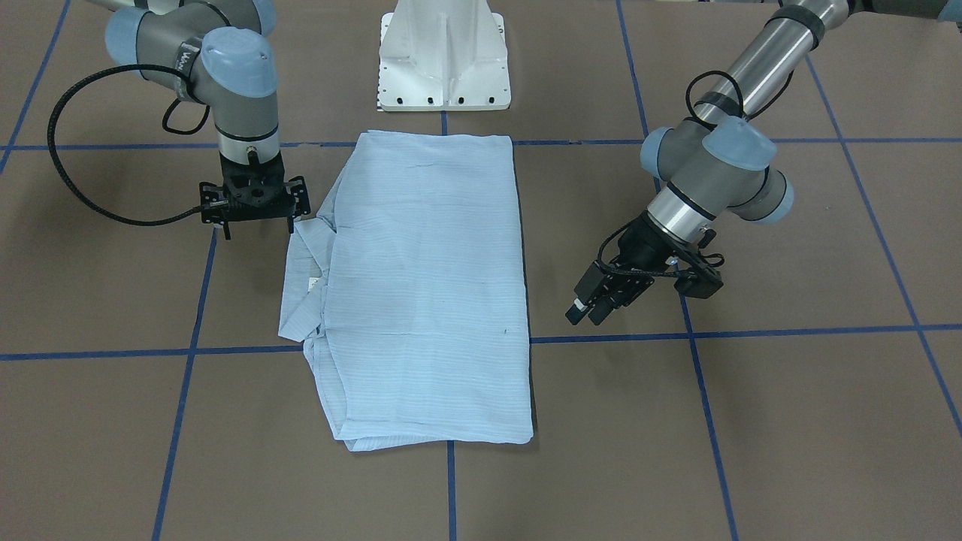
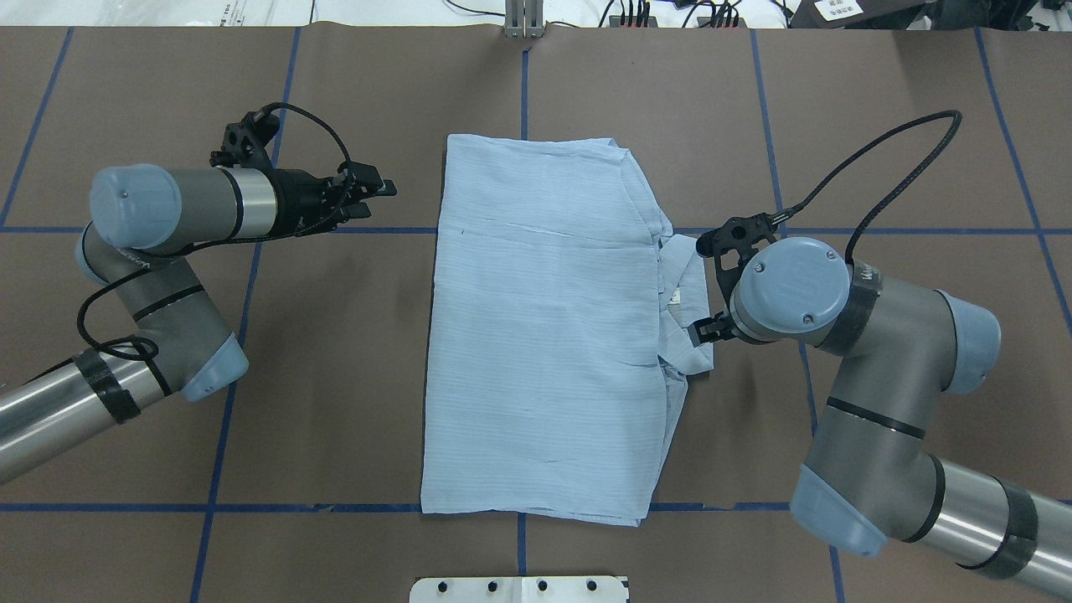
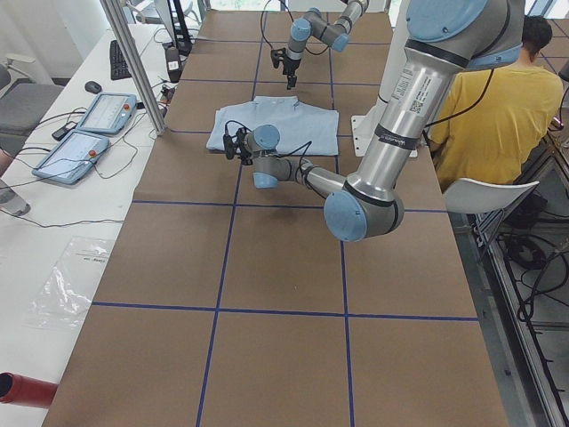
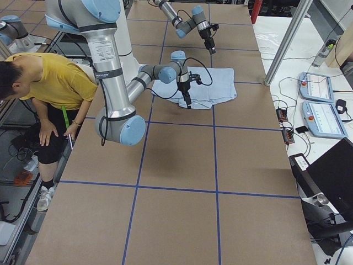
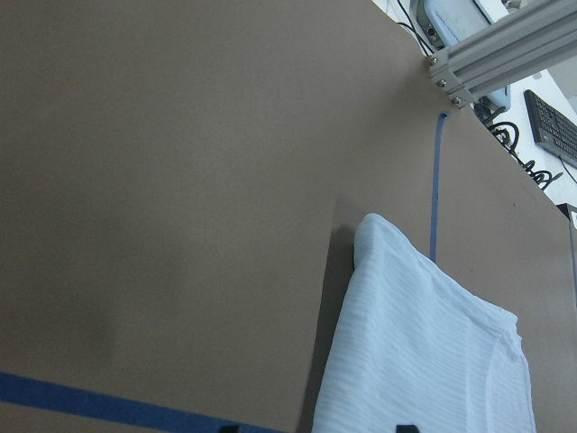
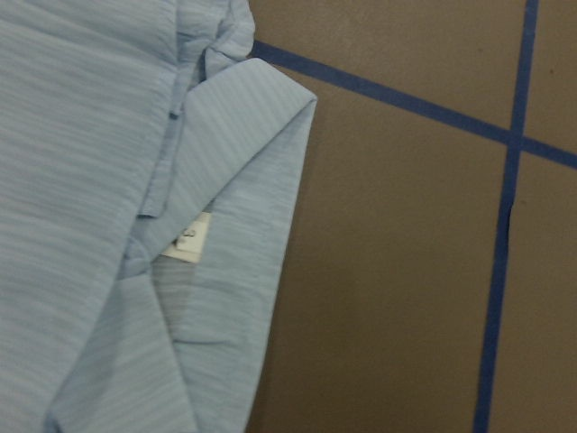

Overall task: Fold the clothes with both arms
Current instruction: 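Move the right gripper to the shirt corner nearest the robot, then move the left gripper to the other shirt corner nearest the robot, then grasp the near shirt edge with both grippers and lift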

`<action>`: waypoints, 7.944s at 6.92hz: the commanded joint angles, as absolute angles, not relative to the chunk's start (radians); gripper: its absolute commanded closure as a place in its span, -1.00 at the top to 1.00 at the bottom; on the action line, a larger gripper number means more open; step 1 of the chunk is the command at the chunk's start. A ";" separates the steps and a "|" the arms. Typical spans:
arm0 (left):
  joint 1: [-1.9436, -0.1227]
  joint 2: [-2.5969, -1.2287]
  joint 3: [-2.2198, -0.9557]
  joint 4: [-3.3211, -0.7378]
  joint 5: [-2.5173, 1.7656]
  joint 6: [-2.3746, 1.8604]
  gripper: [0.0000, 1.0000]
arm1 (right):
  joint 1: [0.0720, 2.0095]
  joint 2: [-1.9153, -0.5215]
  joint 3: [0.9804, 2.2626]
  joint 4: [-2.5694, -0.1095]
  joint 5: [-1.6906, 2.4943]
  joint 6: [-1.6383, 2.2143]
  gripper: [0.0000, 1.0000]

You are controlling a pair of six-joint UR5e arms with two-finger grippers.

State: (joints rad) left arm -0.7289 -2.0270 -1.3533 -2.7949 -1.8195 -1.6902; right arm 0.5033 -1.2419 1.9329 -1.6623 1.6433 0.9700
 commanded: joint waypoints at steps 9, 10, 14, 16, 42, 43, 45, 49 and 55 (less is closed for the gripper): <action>-0.730 -1.924 -1.496 -2.793 -1.850 -1.692 0.32 | 0.064 -1.152 2.022 -1.647 1.428 2.586 0.96; -0.730 -1.925 -1.497 -2.792 -1.847 -1.695 0.32 | 0.075 -1.154 2.014 -1.646 1.407 2.591 0.96; -0.727 -1.931 -1.502 -2.789 -1.796 -1.695 0.32 | 0.081 -1.184 1.941 -1.529 1.407 2.626 0.87; -0.727 -1.927 -1.500 -2.789 -1.795 -1.694 0.32 | 0.065 -1.201 1.942 -1.534 1.410 2.626 0.83; -0.043 -1.732 -1.875 -2.442 -1.302 -2.181 0.23 | 0.032 -1.218 2.072 -1.657 1.425 2.622 -1.00; -0.043 -1.797 -1.858 -2.374 -1.302 -2.180 0.21 | 0.032 -1.216 2.075 -1.657 1.425 2.623 -1.00; -0.046 -1.784 -1.855 -2.373 -1.301 -2.180 0.21 | 0.034 -1.218 2.075 -1.657 1.425 2.622 -1.00; -0.046 -1.775 -1.908 -2.235 -1.307 -2.178 0.21 | 0.034 -1.218 2.075 -1.657 1.425 2.622 -1.00; -0.026 -1.778 -1.901 -2.230 -1.310 -2.180 0.11 | 0.035 -1.218 2.075 -1.657 1.424 2.622 -1.00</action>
